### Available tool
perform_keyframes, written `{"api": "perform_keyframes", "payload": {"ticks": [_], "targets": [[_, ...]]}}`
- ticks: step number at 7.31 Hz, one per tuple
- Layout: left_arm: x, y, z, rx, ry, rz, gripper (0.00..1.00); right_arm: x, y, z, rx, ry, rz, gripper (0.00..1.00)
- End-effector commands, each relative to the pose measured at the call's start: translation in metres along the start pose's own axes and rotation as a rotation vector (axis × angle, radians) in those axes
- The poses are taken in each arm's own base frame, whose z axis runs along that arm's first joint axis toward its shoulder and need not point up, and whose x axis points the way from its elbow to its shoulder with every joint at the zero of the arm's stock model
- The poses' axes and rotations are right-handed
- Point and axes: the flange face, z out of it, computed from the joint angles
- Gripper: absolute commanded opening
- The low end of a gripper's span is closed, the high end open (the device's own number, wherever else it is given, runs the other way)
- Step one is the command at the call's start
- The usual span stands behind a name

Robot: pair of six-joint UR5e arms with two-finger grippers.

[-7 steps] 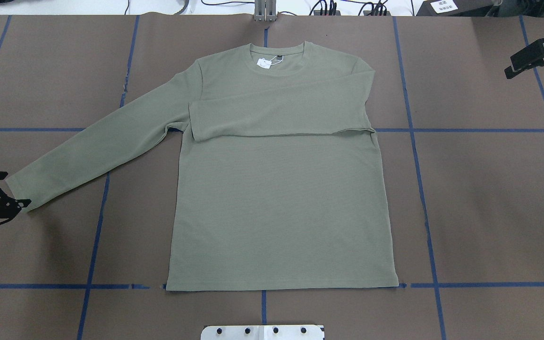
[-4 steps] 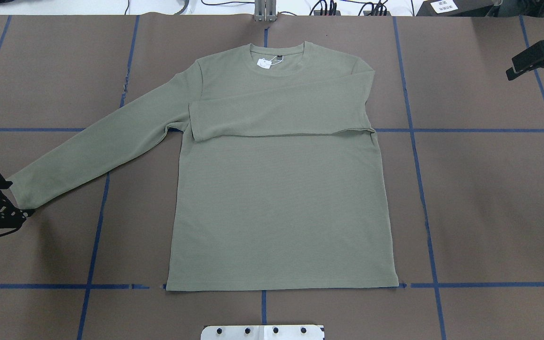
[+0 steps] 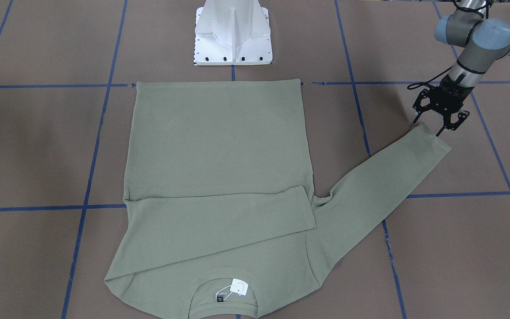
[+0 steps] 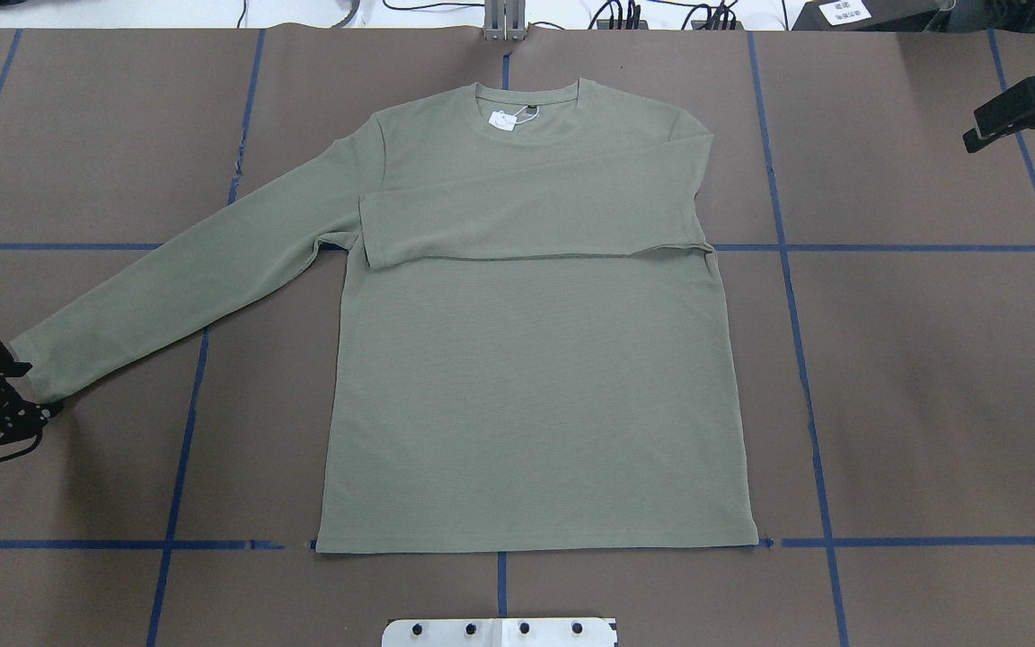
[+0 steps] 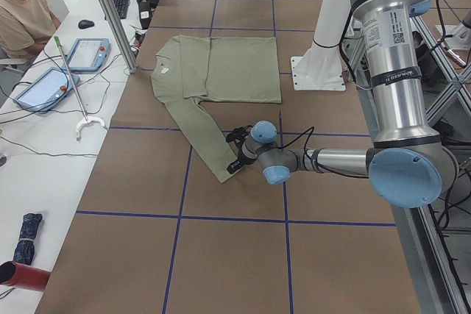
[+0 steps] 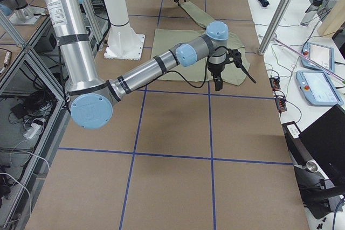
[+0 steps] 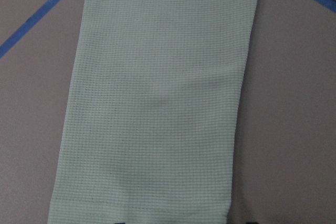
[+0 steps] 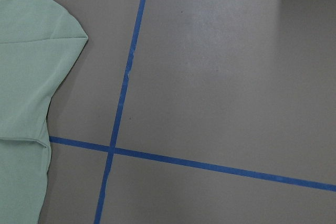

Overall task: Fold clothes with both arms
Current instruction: 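Grasp the other sleeve cuff with the left gripper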

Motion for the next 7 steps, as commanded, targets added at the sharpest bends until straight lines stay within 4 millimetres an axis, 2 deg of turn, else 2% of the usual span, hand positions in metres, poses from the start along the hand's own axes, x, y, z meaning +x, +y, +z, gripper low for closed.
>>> {"api": "perform_keyframes", "payload": {"ticks": [1,2,3,4,5,6,7], "targets": [[0.001,0.002,0.001,-0.003,-0.007,0.004,0.52,0.000,0.000,0.000,0.001,0.000,0.002,1.00],[0.002,0.002,0.001,-0.002,-0.006,0.005,0.47,0.000,0.000,0.000,0.001,0.000,0.004,1.00],[0.002,0.001,0.001,-0.001,-0.004,0.004,0.36,0.000,0.000,0.000,0.001,0.000,0.006,1.00],[0.003,-0.001,-0.001,0.005,-0.003,0.005,0.12,0.000,0.000,0.000,0.001,0.000,0.007,1.00],[0.002,-0.003,-0.002,0.012,-0.010,0.002,0.00,0.000,0.000,0.000,0.001,0.000,0.006,1.00],[0.004,-0.011,-0.006,0.030,-0.014,0.003,0.00,0.001,0.000,0.001,-0.002,-0.001,0.000,1.00],[0.007,-0.031,-0.018,0.076,-0.011,0.006,0.00,0.003,0.000,0.003,-0.005,0.004,-0.007,1.00]]}}
